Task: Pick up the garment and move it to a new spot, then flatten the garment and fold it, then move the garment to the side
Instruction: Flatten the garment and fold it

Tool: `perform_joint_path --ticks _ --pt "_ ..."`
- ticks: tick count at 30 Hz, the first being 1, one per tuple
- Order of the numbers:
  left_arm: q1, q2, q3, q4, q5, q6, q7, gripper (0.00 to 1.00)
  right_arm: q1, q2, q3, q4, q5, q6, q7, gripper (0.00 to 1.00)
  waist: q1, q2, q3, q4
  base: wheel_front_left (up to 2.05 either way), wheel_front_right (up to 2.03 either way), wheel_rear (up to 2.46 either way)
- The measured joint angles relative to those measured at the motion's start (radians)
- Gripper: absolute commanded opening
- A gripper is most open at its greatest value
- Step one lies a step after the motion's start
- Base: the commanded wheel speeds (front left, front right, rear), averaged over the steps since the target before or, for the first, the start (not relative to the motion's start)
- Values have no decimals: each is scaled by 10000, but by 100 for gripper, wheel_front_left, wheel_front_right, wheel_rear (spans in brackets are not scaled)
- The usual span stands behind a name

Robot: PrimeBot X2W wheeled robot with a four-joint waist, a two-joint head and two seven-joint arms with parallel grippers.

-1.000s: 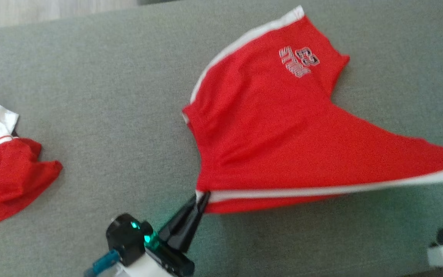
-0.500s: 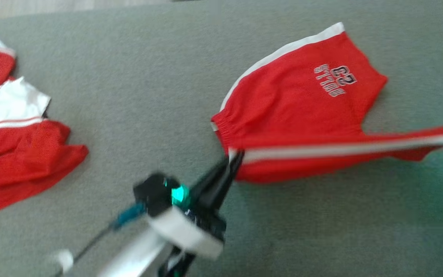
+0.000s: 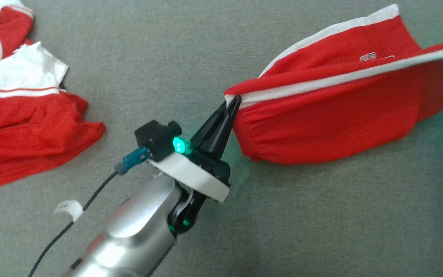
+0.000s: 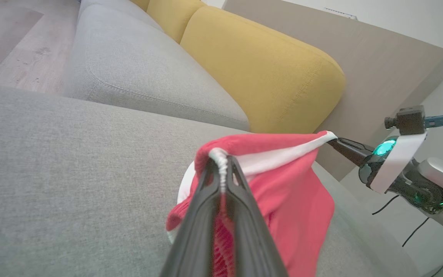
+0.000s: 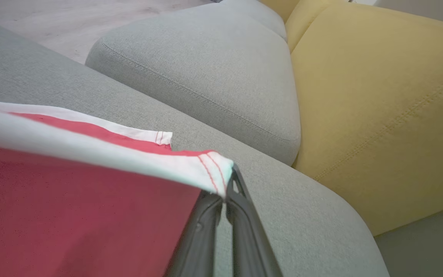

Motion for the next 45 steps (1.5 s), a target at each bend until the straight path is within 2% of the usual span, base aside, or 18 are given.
perform_joint_path --ticks 4,9,10,11,12,13,14,15,18,22,28,33,38,42,43,44,45 --pt "-351 -253 13 261 -67 -2 -2 0 -899 -433 800 759 117 0 144 0 -1 0 195 222 0 0 0" --pt "-556 -464 117 646 -67 0 -2 0 -1864 -673 1628 1572 171 0 226 0 -1 0 393 445 0 0 0" --pt "-568 -510 151 704 -67 -2 -2 0 -2011 -681 1747 1726 209 0 224 5 -1 0 427 478 0 0 0" --pt "-567 -629 291 817 -65 0 -2 0 -2265 -679 1925 2021 226 0 207 26 -2 0 490 540 0 0 0" --pt "-568 -662 341 867 -65 -2 -2 16 -2382 -671 1996 2151 226 0 198 57 -2 0 517 564 0 0 0" --pt "-567 -692 387 930 -63 0 -2 38 -2481 -654 2033 2266 226 0 173 93 -2 0 540 587 0 0 0" --pt "-567 -717 458 982 -54 0 -2 67 -2586 -639 2050 2393 226 0 88 100 -2 0 564 606 0 0 0" --pt "-565 -736 575 993 -33 0 -2 100 -2666 -631 2031 2485 221 0 -65 100 -2 0 589 622 0 0 0" --pt "-555 -832 957 997 111 0 -2 100 -2888 -535 1954 2661 35 0 -761 100 -2 0 644 674 0 0 0" --pt "-510 -940 1361 1026 497 0 -4 100 -2970 -92 1875 2801 130 0 -2094 100 -2 0 658 698 0 0 0" --pt "97 -978 2401 585 1733 105 -4 100 -2865 167 1367 3576 855 0 -2266 100 -2 0 539 685 0 0 0" --pt "1296 -989 3400 -1333 3448 1160 -27 100 -2308 307 1154 4401 2259 0 -1923 100 -3 0 357 798 0 0 0" --pt "2695 -986 3871 -2897 4707 2416 -48 100 -1873 303 1062 5262 4159 0 -673 100 -4 0 159 1218 0 0 0" --pt "3621 -978 3885 -3599 5415 2934 -48 100 -1713 132 1147 5204 5917 -2 531 100 -5 0 -35 1634 0 0 0" --pt "3800 -978 3881 -3697 5499 3009 -48 100 -1652 63 1252 5070 6330 -2 746 96 -5 0 -87 1737 0 0 0" --pt "3957 -978 3881 -3756 5584 3058 -46 100 -1555 6 1358 4924 6646 -2 871 27 -4 0 -142 1826 0 0 0" --pt "4103 -978 3885 -3810 5678 3101 -48 100 -1434 -21 1467 4780 6895 -2 976 0 -4 0 -206 1899 0 0 0"
